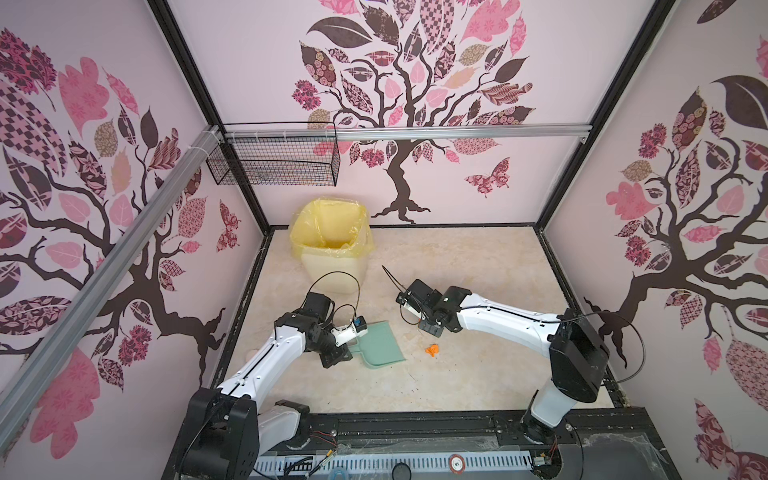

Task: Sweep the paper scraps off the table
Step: 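Sweep the two orange scraps with the right brush into the dustpan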

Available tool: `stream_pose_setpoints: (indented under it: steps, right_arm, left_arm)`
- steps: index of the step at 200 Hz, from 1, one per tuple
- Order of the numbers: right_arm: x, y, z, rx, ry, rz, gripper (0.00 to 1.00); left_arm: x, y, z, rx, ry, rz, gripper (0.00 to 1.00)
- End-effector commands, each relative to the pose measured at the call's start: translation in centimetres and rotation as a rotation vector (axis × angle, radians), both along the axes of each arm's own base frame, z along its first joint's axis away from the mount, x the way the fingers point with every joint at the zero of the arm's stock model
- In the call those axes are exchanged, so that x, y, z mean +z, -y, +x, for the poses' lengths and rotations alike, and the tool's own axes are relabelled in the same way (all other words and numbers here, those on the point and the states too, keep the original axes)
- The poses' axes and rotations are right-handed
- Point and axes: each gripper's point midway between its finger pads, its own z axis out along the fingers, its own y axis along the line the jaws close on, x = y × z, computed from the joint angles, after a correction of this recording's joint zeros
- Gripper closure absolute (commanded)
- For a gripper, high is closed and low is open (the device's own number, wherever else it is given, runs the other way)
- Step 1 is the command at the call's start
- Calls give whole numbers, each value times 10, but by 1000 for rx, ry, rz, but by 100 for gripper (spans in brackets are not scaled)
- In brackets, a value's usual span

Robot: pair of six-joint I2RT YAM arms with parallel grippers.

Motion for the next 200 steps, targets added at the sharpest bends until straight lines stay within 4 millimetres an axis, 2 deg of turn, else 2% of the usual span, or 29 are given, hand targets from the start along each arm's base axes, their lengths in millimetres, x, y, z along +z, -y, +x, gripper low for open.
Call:
stream_pose_setpoints:
  steps: [1,26,57,89,103,126,148,166,185,200]
  right_arm:
    - [-11,8,-40,60,-122,-46,100]
    - [-3,9,-62,87,-129,-54,100]
    - [20,4,-84,114,-104,-23,100]
    - [59,14,-67,-41,34,21,100]
    - [77,25,-57,-163,87,17,100]
    - [90,48,-51,-382,76,1,100]
    - [87,73,-55,-642,8,26,100]
    - [82,94,-57,-821,30,40,100]
    - [67,94,-64,-911,-7,98,100]
    - [56,86,-68,-956,-45,151,100]
  left_arm:
    - [-5,1,-1,-18,0,1,100]
    - [-6,1,1,-18,-1,2,100]
    - [-8,2,2,-19,-7,-1,100]
    - [-9,3,5,-29,-3,4,100]
    - [-8,3,9,-40,1,10,100]
    - [-9,4,12,-78,8,27,100]
    - [-11,7,11,-135,16,51,100]
    - [-16,10,7,-191,23,83,100]
    - [-18,17,5,-235,34,108,100]
    - [-18,23,5,-248,44,112,100]
